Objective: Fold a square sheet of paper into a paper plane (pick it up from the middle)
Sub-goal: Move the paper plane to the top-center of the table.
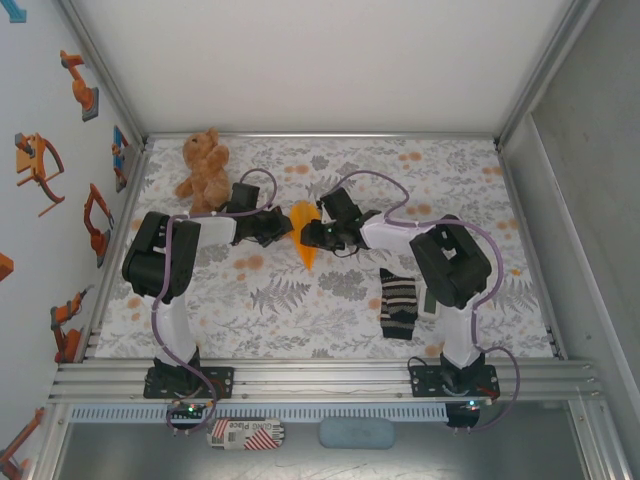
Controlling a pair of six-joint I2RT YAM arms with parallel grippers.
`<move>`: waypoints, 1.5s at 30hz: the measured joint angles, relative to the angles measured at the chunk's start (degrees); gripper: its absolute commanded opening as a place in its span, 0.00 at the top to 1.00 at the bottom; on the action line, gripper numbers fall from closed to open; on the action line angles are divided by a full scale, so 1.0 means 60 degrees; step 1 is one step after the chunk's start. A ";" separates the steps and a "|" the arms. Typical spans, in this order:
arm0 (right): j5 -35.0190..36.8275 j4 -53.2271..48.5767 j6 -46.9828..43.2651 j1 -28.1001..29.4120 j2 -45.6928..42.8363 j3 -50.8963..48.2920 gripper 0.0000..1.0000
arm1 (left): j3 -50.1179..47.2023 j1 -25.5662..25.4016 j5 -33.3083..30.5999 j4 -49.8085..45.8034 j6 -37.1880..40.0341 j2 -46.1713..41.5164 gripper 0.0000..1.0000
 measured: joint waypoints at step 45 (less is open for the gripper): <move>0.3038 -0.3085 -0.1300 0.0135 0.0918 0.1894 0.99 | -0.0739 0.0197 -0.1472 -0.0903 0.0361 -0.2404 0.35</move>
